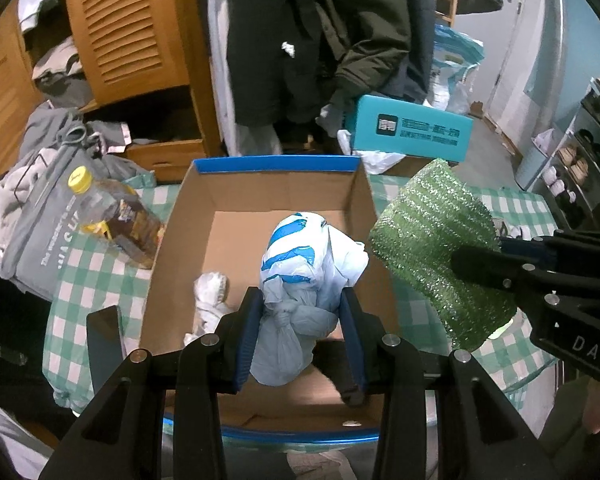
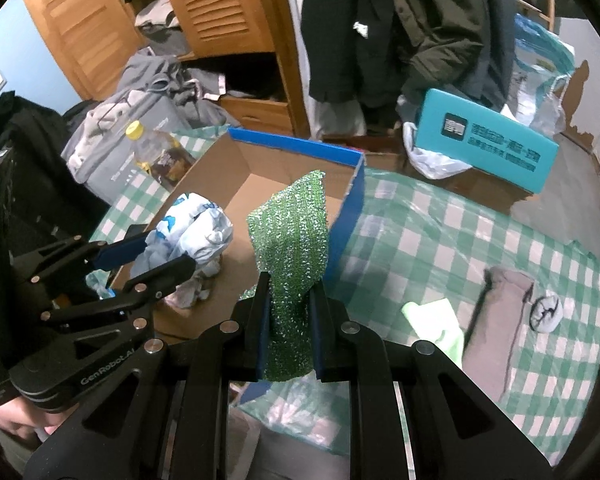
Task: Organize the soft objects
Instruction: 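Lower the striped sock and scrubber pad into the box with both tools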
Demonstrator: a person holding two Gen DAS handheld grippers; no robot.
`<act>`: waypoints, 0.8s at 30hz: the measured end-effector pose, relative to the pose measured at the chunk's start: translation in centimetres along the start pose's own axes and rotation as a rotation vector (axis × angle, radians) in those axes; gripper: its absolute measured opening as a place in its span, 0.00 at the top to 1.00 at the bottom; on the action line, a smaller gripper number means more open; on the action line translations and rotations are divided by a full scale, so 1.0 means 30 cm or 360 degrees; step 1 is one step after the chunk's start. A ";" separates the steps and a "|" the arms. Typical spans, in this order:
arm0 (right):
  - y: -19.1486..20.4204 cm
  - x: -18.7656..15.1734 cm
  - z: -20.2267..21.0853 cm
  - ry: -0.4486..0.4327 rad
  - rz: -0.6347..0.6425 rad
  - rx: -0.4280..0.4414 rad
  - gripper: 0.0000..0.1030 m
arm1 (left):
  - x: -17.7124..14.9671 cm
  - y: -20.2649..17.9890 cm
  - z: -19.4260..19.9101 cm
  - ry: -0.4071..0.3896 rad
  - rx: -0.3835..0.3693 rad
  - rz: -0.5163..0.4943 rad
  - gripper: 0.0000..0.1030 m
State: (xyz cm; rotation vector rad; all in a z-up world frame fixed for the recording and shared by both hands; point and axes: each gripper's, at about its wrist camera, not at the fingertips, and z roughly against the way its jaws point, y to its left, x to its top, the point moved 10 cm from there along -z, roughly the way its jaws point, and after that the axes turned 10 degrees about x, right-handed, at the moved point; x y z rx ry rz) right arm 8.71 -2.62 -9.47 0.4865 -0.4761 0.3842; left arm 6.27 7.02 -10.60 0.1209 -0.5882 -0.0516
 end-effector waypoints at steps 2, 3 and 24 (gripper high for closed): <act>0.015 0.004 -0.024 0.0016 0.0008 0.0005 0.86 | -0.005 0.023 -0.012 0.0010 0.0003 0.0018 0.62; 0.024 0.007 -0.038 0.0025 0.0012 0.0010 0.86 | -0.007 0.030 -0.017 0.0015 0.0004 0.0024 0.62; 0.099 -0.002 -0.268 0.0219 0.0042 0.0064 0.85 | -0.095 0.126 -0.182 0.0214 0.0047 0.0073 0.60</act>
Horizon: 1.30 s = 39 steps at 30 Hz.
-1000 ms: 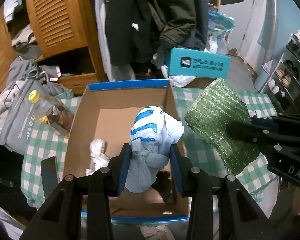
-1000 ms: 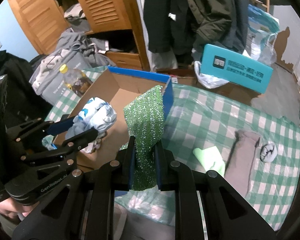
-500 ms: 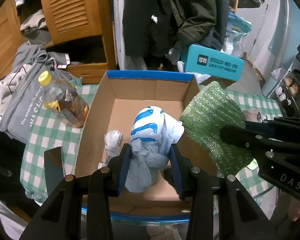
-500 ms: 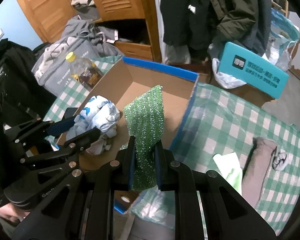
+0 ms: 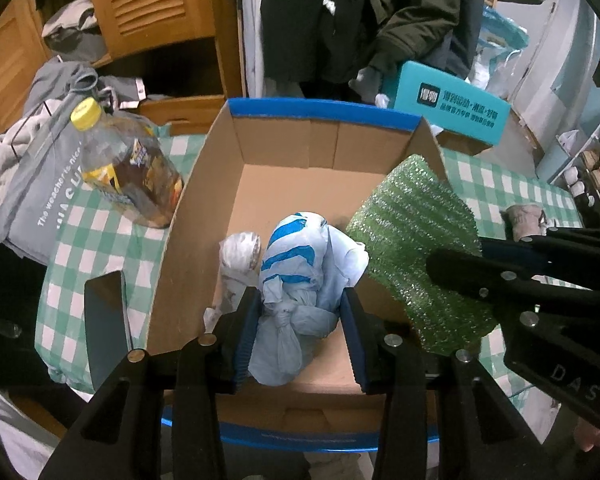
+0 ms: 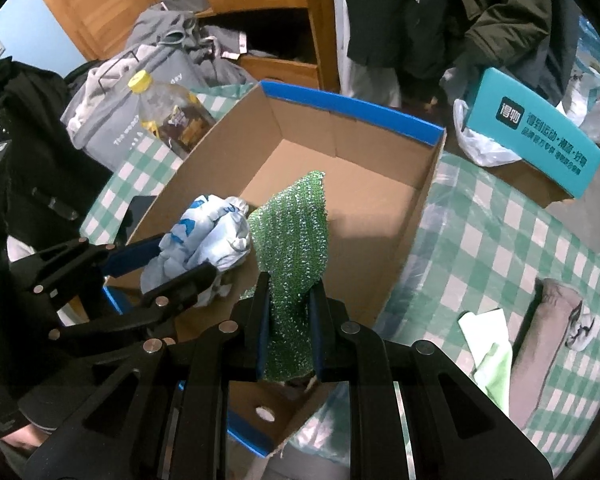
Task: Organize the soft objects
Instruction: 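Lower the striped sock and scrubber pad into the box with both tools, then open both tools and withdraw them from the box toward the table items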
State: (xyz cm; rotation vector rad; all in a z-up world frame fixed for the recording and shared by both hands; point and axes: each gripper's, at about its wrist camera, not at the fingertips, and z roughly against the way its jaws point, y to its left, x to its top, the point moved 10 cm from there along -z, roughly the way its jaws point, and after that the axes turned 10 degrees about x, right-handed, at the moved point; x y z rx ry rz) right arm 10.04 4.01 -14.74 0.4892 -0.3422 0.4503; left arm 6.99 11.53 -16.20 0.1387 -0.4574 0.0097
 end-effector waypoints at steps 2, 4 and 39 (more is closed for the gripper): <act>-0.001 -0.001 -0.011 0.0013 -0.0002 0.0009 0.81 | -0.005 0.008 -0.011 0.0017 0.0018 0.0007 0.58; -0.007 0.000 -0.016 0.0015 -0.0015 0.0005 0.77 | -0.006 0.013 -0.017 0.0031 0.0028 0.0008 0.52; -0.188 -0.063 0.206 -0.0137 -0.0143 -0.0147 0.37 | 0.037 -0.148 0.083 -0.0062 0.0005 -0.0120 0.30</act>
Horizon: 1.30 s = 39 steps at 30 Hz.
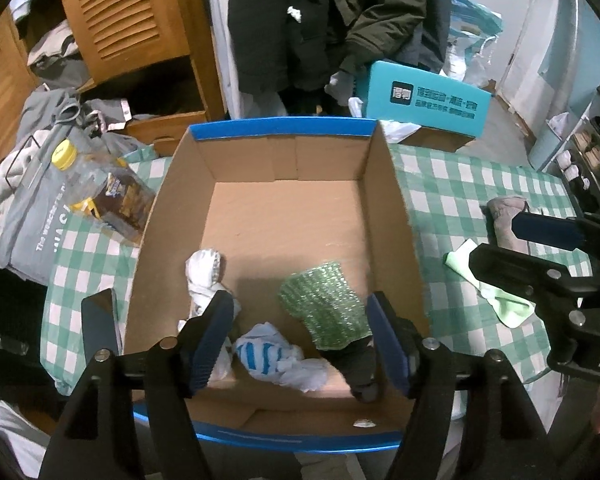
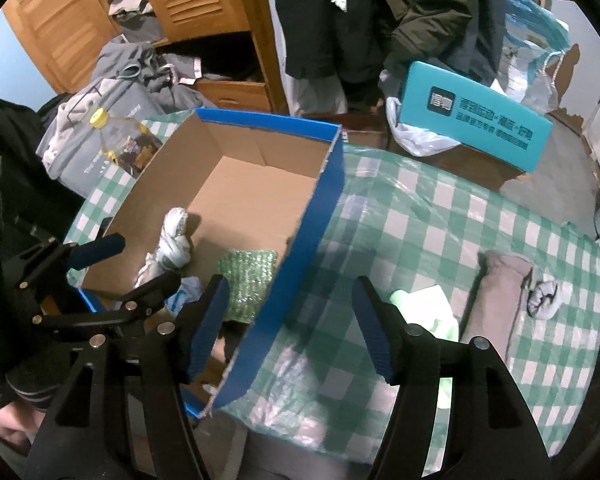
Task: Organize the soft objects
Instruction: 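Open both tools and withdraw them from the box toward the table items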
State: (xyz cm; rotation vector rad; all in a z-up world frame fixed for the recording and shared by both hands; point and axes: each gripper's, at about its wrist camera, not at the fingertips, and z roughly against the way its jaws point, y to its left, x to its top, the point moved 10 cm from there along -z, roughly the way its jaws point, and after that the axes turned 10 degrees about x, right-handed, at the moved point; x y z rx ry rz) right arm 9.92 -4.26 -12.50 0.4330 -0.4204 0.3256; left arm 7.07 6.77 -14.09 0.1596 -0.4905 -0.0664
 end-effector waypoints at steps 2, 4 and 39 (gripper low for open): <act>-0.017 -0.006 0.016 -0.0011 -0.0011 -0.0012 0.36 | 0.001 -0.019 0.006 -0.0004 0.0004 -0.0021 0.30; -0.035 -0.011 0.032 -0.0020 -0.0018 -0.0027 0.36 | 0.000 -0.040 0.009 -0.0009 0.0009 -0.0045 0.30; -0.455 -0.232 0.252 -0.0103 -0.0272 -0.0199 0.36 | -0.018 -0.465 0.029 0.0058 -0.0106 -0.0297 0.26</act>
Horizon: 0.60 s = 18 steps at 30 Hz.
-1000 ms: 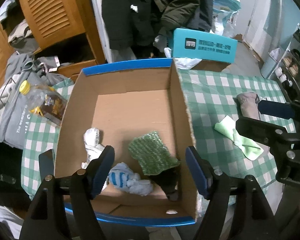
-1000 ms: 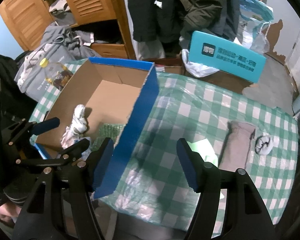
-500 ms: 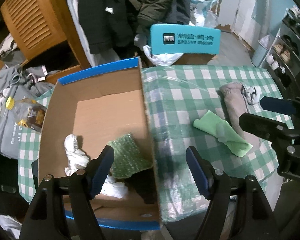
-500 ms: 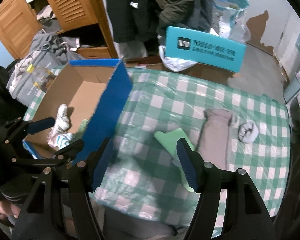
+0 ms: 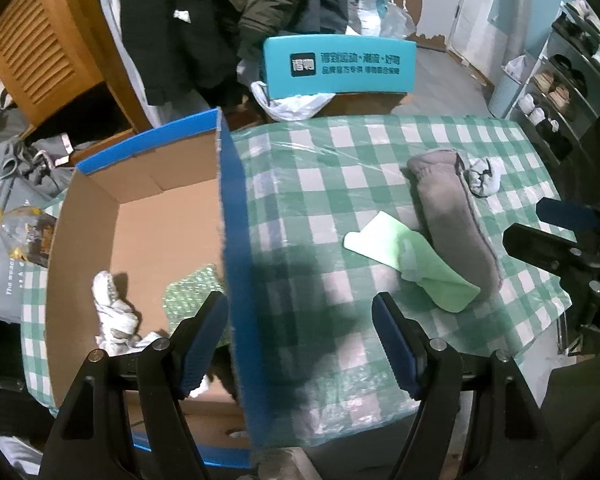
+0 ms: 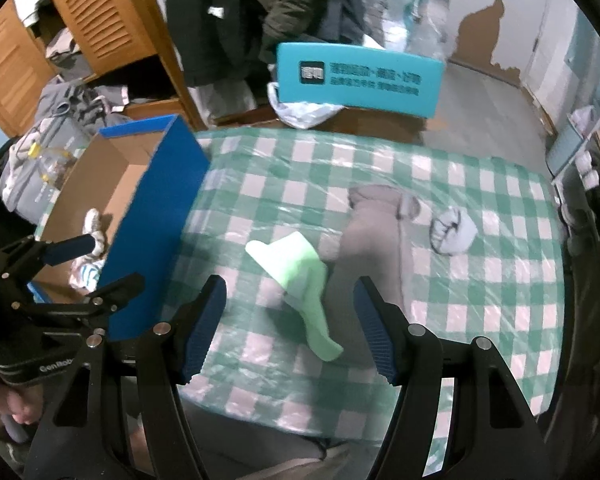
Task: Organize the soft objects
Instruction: 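Open both tools and withdraw them from the box toward the table items, then move left tool to the pale green cloth while right tool moves to the light grey sock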
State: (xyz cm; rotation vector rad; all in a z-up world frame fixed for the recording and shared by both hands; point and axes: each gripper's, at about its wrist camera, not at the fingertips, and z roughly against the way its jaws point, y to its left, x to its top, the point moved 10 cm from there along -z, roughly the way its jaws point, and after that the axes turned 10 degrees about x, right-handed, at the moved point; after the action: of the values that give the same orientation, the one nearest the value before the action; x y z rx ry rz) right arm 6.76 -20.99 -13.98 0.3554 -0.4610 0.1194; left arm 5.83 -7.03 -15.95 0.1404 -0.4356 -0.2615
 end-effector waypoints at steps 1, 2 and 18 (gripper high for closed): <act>-0.019 -0.008 0.001 0.0002 -0.0013 -0.0004 0.36 | -0.001 -0.007 -0.001 0.0002 -0.0003 -0.0003 0.26; -0.033 -0.013 0.002 0.0002 -0.0022 -0.0007 0.36 | 0.000 -0.020 -0.004 0.0006 -0.0006 -0.0008 0.26; -0.231 -0.074 0.002 0.0010 -0.0170 -0.0061 0.36 | 0.032 -0.196 -0.100 0.0076 -0.0041 -0.0075 0.26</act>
State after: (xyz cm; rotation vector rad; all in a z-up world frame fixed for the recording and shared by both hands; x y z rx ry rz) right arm 6.11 -27.55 -17.09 0.3414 -0.4366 0.0076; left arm 6.67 -12.69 -19.37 0.1315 -0.3814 -0.3095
